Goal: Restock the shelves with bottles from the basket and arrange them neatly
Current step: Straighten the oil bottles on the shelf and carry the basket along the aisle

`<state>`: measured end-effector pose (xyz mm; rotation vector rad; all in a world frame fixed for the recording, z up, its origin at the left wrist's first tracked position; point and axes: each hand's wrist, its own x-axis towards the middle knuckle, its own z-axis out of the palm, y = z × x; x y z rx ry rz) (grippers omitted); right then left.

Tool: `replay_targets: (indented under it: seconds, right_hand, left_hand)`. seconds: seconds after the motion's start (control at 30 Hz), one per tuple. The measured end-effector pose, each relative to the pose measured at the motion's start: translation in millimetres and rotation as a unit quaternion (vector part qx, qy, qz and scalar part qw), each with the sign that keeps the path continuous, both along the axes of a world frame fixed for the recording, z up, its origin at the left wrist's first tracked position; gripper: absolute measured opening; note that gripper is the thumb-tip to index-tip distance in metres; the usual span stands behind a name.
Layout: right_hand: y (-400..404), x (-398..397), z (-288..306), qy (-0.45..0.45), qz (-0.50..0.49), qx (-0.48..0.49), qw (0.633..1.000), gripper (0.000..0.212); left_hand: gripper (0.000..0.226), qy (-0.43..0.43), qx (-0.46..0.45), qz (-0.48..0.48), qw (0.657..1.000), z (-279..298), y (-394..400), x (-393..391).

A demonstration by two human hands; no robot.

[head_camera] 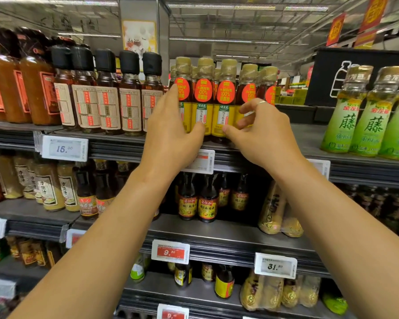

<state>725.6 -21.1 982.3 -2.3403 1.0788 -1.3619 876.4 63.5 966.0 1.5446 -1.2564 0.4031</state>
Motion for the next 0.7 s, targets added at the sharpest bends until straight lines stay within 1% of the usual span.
replay_targets:
  seconds: [0.07, 0.13, 0.2, 0.23, 0.33, 0.4, 0.5, 0.57, 0.6, 0.63, 0.67, 0.7]
  right_hand:
    - [8.2, -12.3, -4.8, -0.014, 0.014, -0.025, 1.0, 0.036]
    - [18.5, -30.1, -17.0, -0.066, 0.057, -0.081, 0.993, 0.024]
    - [28.9, -52.3, -40.9, -0.116, 0.11, -0.124, 0.979, 0.018]
    - [33.6, -64.7, -56.8, -0.127, 0.132, -0.132, 0.974, 0.017]
    - [42.4, -105.7, -116.7, -0.116, 0.154, -0.114, 0.975, 0.02]
    - [44.5, -136.3, -161.9, -0.092, 0.144, -0.076, 0.982, 0.02]
    - [43.0, -188.7, -230.6, -0.071, 0.125, 0.022, 0.989, 0.02]
    - [41.6, -227.0, -276.9, -0.057, 0.107, 0.092, 0.988, 0.022]
    - [42.1, -247.0, -300.7, -0.046, 0.095, 0.133, 0.985, 0.023]
    - [42.4, -267.4, -326.1, -0.029, 0.084, 0.177, 0.98, 0.024]
    - [41.8, -288.3, -353.0, -0.001, 0.075, 0.222, 0.972, 0.026]
    - [40.8, -309.5, -380.5, 0.039, 0.07, 0.271, 0.959, 0.026]
  left_hand:
    - [0.06, -0.014, -0.044, 0.001, 0.999, -13.1, 10.0, -3.2]
    - [0.046, -0.035, -0.093, -0.009, 0.995, -32.4, 21.0, -5.5]
    - [0.031, -0.058, -0.129, -0.026, 0.99, -57.8, 31.3, -7.8]
    - [0.025, -0.07, -0.14, -0.032, 0.987, -72.2, 35.7, -9.4]
    - [0.017, -0.091, -0.149, -0.035, 0.984, -120.8, 49.1, -15.0]
    - [0.014, -0.076, -0.131, -0.027, 0.988, -155.5, 58.8, -20.1]
    - [0.011, -0.037, -0.066, -0.012, 0.997, -206.0, 72.8, -38.1]
    - [0.012, -0.016, 0.01, -0.019, 1.0, -240.9, 79.9, -55.9]
    - [0.014, 0.0, 0.074, -0.028, 0.997, -260.9, 82.6, -65.9]
    - [0.015, 0.026, 0.156, -0.035, 0.987, -282.5, 85.3, -76.0]
    - [0.015, 0.06, 0.246, -0.039, 0.967, -306.0, 87.7, -86.2]
    - [0.013, 0.101, 0.327, -0.04, 0.939, -329.9, 90.9, -98.6]
